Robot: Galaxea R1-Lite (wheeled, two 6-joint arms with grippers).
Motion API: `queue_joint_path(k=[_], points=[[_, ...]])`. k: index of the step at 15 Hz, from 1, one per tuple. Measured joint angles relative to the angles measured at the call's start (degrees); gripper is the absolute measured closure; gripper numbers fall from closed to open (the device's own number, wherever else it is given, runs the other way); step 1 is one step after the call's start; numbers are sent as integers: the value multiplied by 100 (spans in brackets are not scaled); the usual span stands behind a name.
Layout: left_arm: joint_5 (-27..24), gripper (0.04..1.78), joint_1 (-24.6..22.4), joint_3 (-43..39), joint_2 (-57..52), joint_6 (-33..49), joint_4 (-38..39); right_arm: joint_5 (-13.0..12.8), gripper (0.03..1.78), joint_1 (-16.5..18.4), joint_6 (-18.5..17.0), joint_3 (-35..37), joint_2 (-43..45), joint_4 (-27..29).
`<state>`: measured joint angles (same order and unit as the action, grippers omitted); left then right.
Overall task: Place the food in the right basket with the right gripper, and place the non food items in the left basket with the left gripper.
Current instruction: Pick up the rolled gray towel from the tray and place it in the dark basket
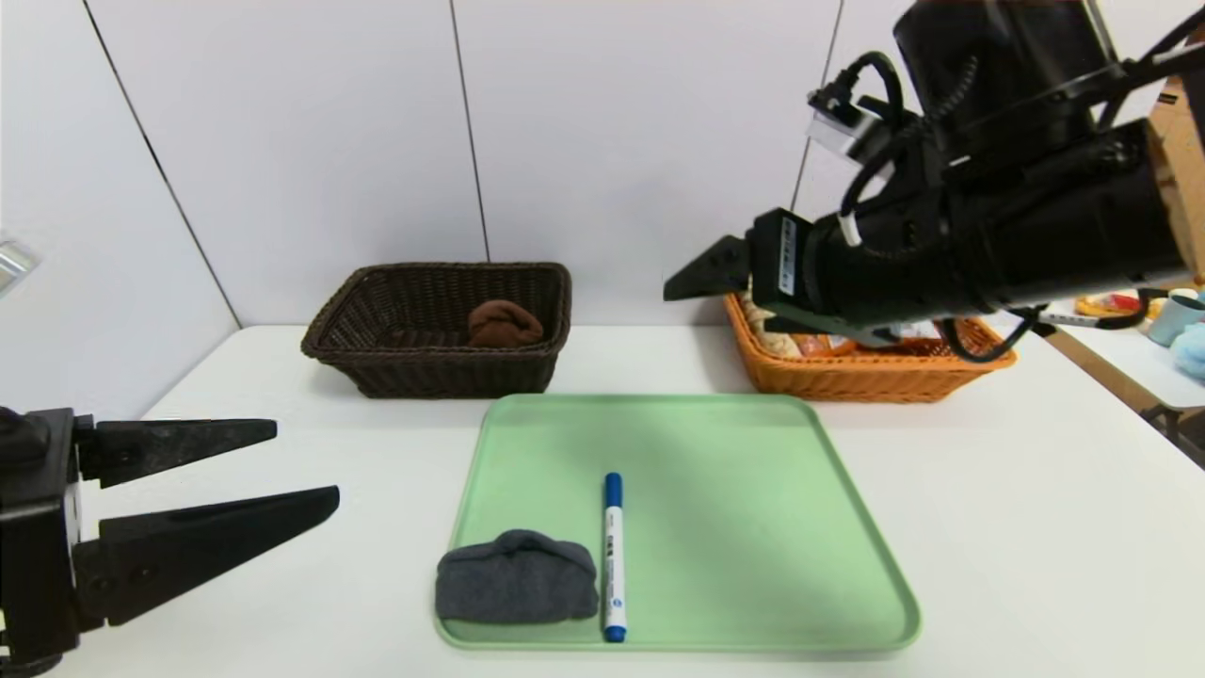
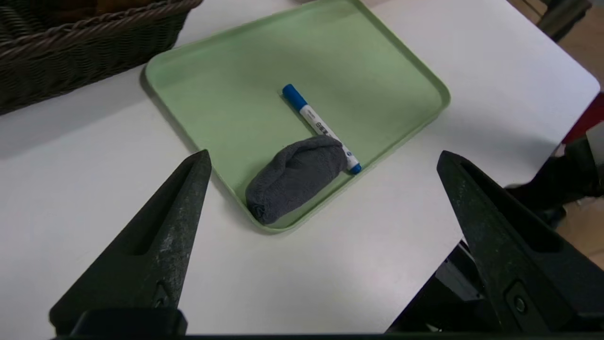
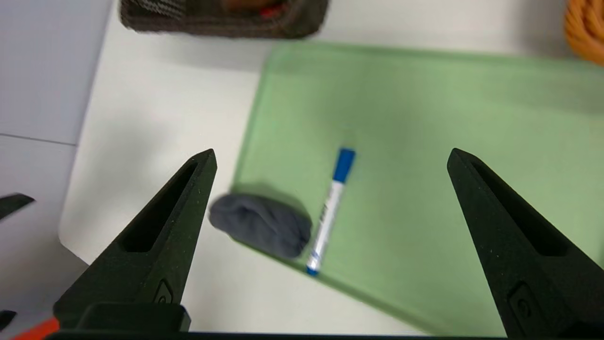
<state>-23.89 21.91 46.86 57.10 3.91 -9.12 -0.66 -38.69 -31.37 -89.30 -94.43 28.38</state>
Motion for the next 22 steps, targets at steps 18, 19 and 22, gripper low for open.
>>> queue_joint_path(k=[18, 19, 22], points=[[-588, 13, 347, 0, 2534, -4217, -17, -57, 12, 534, -18, 1658, 1185, -27], [-588, 13, 422, 0, 2608, -4217, -11, -57, 12, 545, -18, 1664, 1172, -57], [-581, 13, 697, 46, 2829, -4195, -13, -52, 12, 597, -20, 1714, 1147, -107]])
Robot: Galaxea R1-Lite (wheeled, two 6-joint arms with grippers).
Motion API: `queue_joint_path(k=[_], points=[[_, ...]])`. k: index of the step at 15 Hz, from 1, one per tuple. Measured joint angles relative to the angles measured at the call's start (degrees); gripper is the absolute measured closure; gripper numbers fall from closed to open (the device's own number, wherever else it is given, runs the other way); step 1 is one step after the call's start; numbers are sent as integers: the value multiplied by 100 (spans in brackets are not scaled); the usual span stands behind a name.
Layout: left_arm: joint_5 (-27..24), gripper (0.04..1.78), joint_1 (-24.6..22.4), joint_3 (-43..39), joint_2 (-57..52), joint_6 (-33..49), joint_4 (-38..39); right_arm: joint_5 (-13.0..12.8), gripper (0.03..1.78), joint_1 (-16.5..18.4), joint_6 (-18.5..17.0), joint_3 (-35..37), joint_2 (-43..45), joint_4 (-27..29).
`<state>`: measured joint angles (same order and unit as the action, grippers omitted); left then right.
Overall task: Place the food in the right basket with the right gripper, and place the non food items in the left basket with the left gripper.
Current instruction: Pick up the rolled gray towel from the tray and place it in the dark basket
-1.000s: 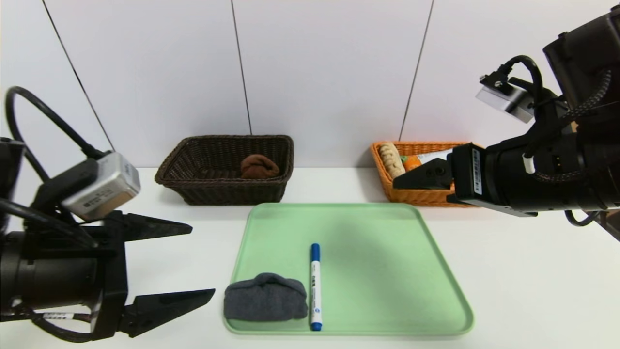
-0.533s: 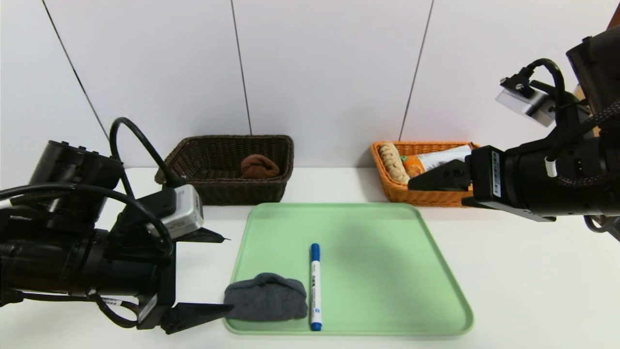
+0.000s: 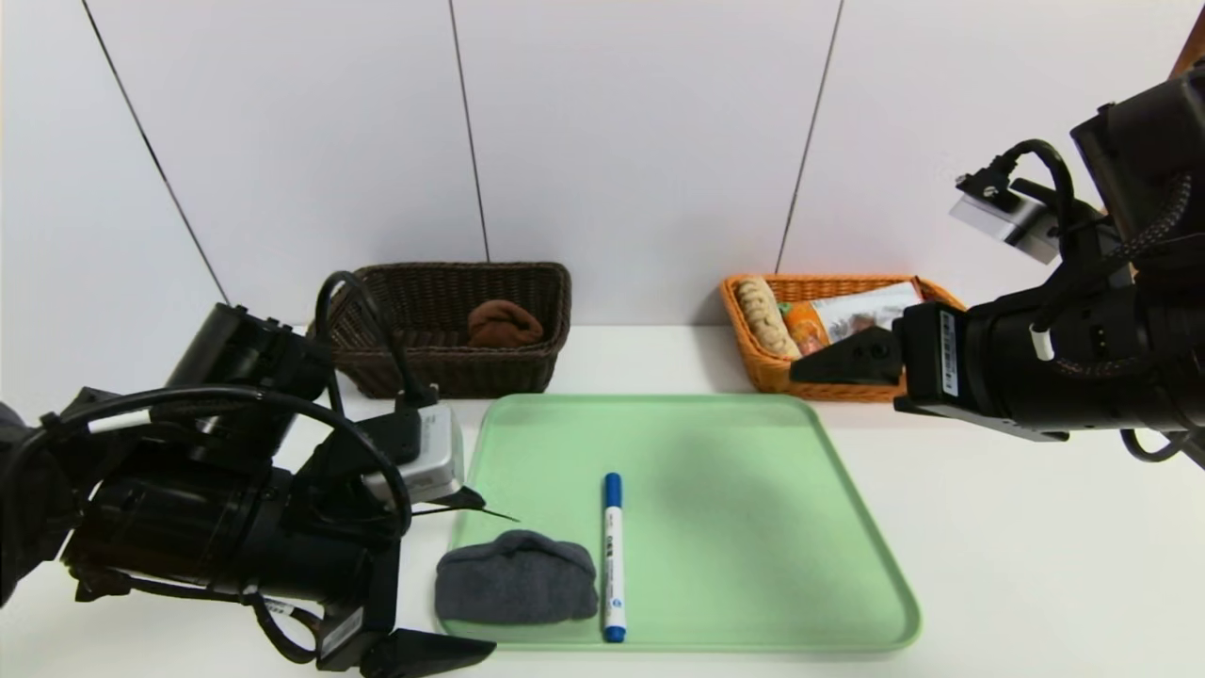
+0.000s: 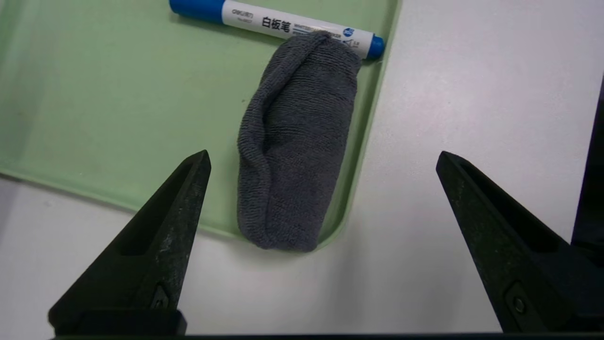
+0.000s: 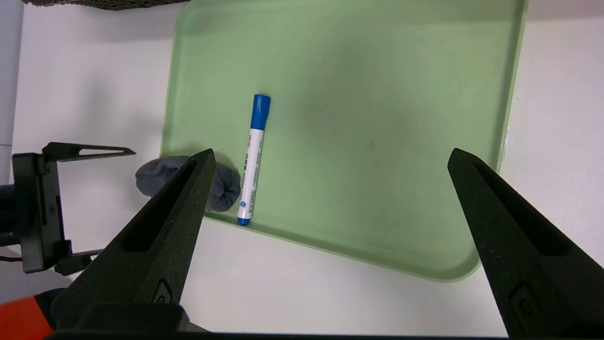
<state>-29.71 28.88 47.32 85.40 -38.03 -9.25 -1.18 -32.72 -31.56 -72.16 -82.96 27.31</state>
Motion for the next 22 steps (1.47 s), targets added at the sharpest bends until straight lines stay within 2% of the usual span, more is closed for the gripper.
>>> queue_joint_path(k=[4, 15, 16, 19, 22], points=[[24, 13, 171, 162, 410, 13, 22, -2, 12, 65, 1, 90, 2, -44], [61, 13, 173, 422, 1253, 30, 55, -2, 12, 91, 1, 286, 85, -49], [63, 22, 171, 424, 1312, 37, 88, -5, 12, 108, 1, 289, 96, -49], [61, 71, 155, 419, 1441, 46, 171, 0, 12, 135, -7, 323, 127, -55], [61, 102, 140, 424, 1480, 50, 173, 6, 12, 138, -7, 397, 178, -57]])
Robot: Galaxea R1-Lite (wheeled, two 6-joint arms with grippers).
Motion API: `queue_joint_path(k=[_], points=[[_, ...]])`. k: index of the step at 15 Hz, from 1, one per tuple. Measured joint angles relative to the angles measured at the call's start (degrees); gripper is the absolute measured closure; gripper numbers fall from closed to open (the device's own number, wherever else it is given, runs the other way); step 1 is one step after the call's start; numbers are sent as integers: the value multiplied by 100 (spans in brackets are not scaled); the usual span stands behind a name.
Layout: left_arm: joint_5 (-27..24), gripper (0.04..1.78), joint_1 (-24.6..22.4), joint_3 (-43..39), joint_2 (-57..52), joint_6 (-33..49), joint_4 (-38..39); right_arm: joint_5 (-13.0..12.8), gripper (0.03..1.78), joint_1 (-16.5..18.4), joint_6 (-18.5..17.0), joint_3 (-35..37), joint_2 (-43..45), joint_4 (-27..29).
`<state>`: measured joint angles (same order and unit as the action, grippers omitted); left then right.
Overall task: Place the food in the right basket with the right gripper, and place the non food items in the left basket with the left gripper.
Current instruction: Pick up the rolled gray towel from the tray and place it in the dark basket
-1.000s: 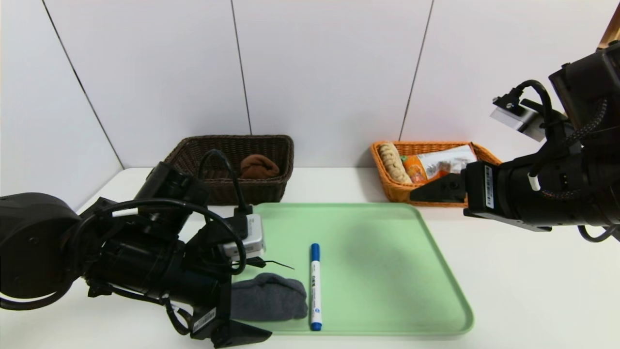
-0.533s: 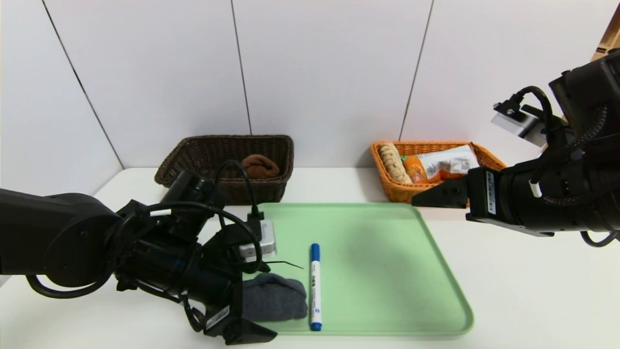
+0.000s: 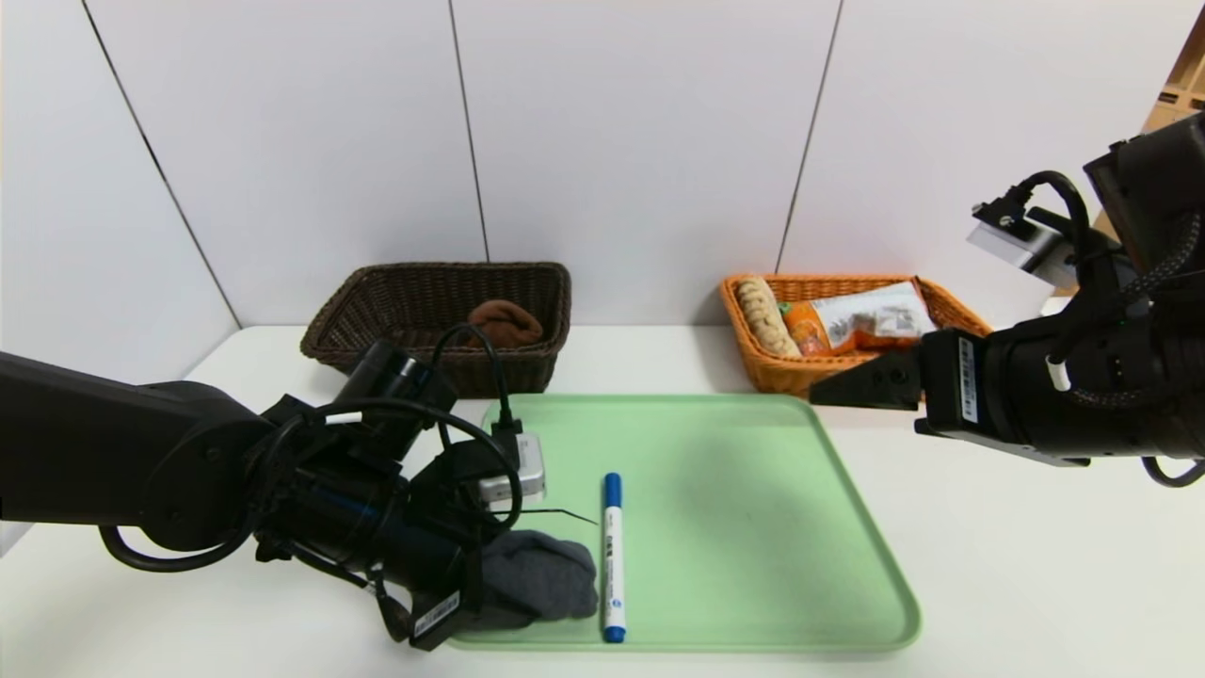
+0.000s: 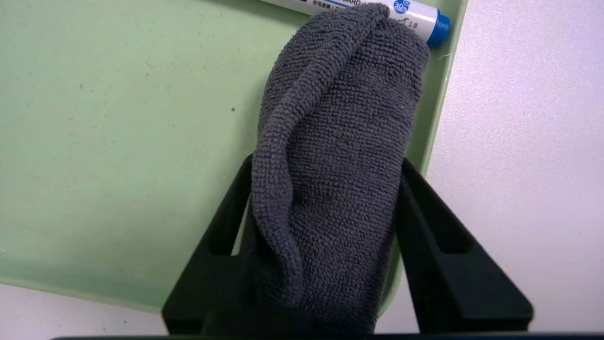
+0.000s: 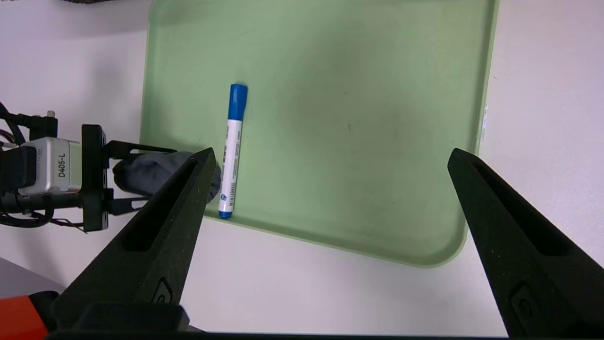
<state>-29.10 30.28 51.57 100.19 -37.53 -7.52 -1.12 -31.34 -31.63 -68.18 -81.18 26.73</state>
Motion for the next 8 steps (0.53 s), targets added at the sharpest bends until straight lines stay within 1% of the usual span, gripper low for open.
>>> queue_joint_path(k=[1, 2, 5, 8], points=[[-2, 122, 0, 2, -2, 5, 2, 0, 11, 0, -2, 10, 11, 0], [-6, 154, -2, 6, -13, 7, 6, -2, 11, 0, 0, 13, 17, 0], [-20, 154, -7, 226, -124, 339, -7, -2, 11, 0, -6, 16, 41, 0], [-30, 154, 0, 736, -361, 1268, -5, 0, 11, 28, -9, 16, 59, 2]])
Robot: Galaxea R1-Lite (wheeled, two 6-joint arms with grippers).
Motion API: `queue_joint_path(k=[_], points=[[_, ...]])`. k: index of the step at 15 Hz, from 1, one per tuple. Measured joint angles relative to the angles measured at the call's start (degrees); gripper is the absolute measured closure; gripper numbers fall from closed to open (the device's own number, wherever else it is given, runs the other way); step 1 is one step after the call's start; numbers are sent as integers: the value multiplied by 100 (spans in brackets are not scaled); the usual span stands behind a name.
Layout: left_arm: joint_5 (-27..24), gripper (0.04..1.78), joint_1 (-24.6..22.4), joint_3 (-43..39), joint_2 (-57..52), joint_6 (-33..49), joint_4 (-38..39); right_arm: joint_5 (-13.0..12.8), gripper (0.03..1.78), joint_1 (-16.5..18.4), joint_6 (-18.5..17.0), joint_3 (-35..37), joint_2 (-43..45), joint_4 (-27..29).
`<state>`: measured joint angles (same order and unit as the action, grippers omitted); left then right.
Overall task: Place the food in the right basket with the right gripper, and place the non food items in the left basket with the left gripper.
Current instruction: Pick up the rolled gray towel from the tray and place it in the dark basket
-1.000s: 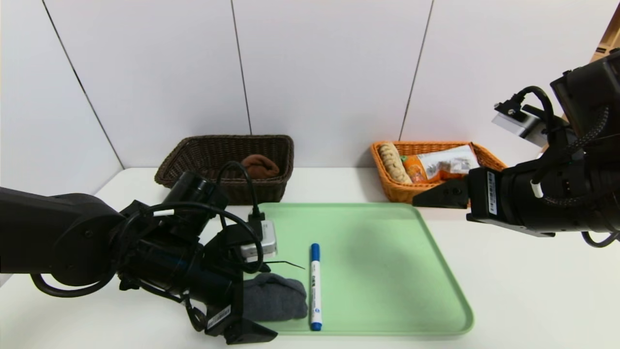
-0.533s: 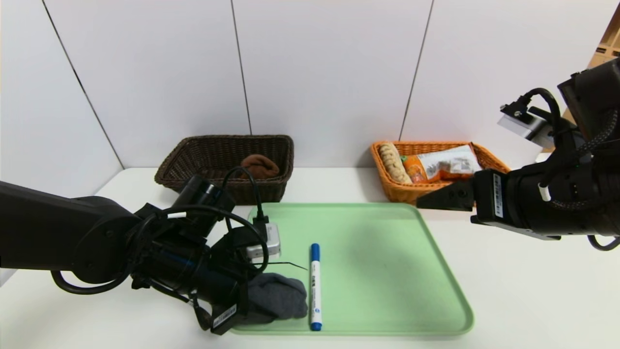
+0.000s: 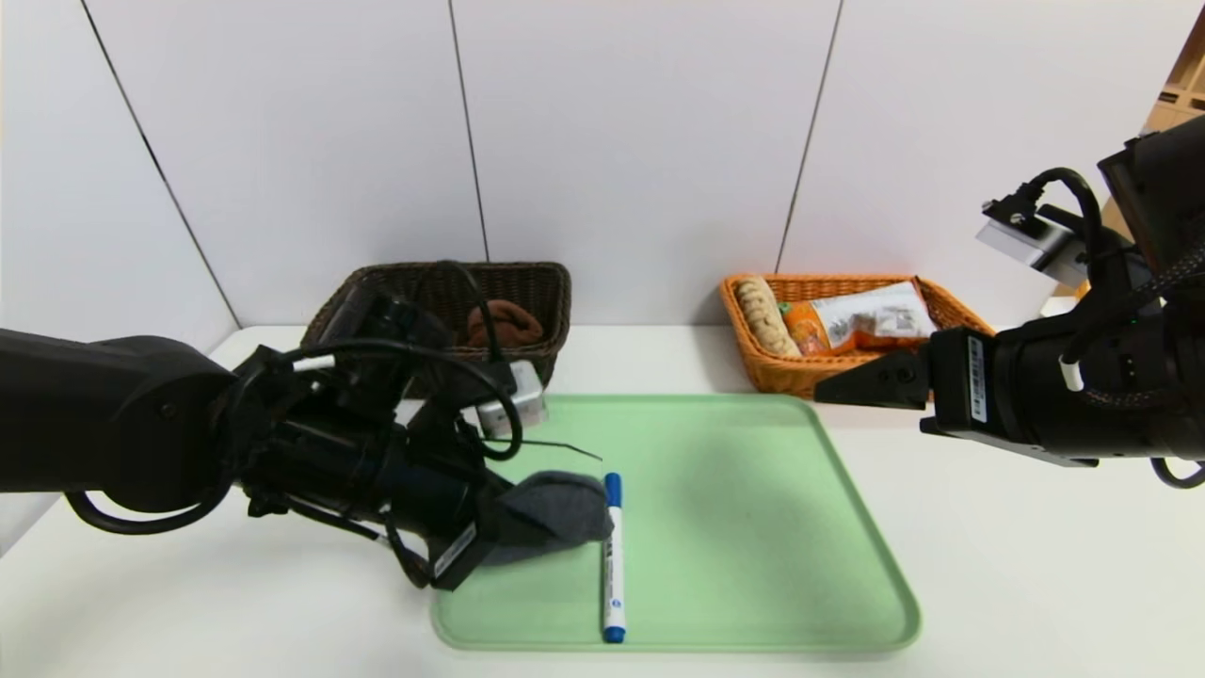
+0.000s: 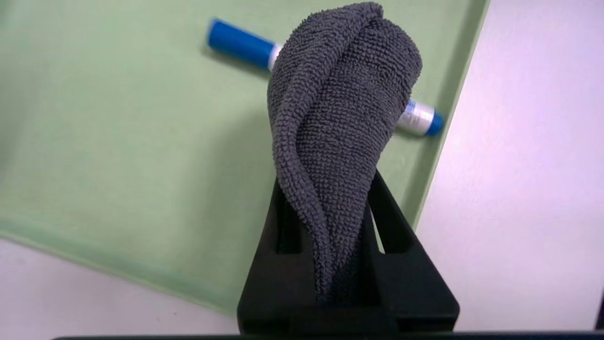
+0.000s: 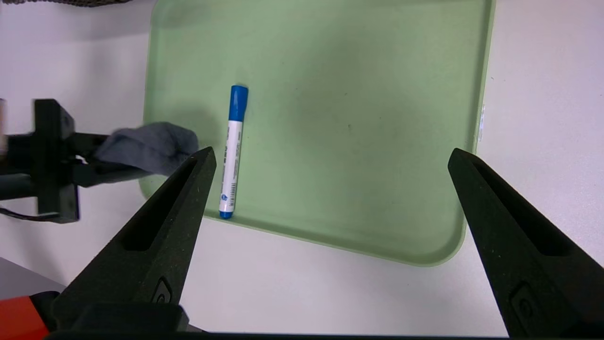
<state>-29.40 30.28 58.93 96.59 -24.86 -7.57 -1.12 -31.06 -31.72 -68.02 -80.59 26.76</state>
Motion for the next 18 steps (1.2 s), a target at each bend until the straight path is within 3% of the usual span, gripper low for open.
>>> queue_joint_path(k=[3, 6, 8, 10, 12, 14, 18], points=[[336, 154, -24, 711, -480, 1340, 112, 28, 11, 69, -6, 0, 2, -6], [1860, 154, -195, 1381, -778, 2945, 586, 41, 11, 91, -13, 5, -26, -168], [2962, 154, -532, 1574, -684, 3391, 779, 9, 11, 99, -6, 88, -94, -631], [3679, 154, -918, 1684, -404, 3516, 897, -13, 11, 122, 68, 265, -155, -1161], [3905, 154, -1286, 1753, -56, 3590, 1085, -77, 11, 141, 166, 480, -188, -1803], [3935, 154, -1546, 1816, 297, 3612, 1151, -223, 11, 223, 494, 772, -201, -2392], [3891, 154, -1808, 2158, 1003, 3900, 1164, -262, 11, 304, 634, 1040, -179, -2605]])
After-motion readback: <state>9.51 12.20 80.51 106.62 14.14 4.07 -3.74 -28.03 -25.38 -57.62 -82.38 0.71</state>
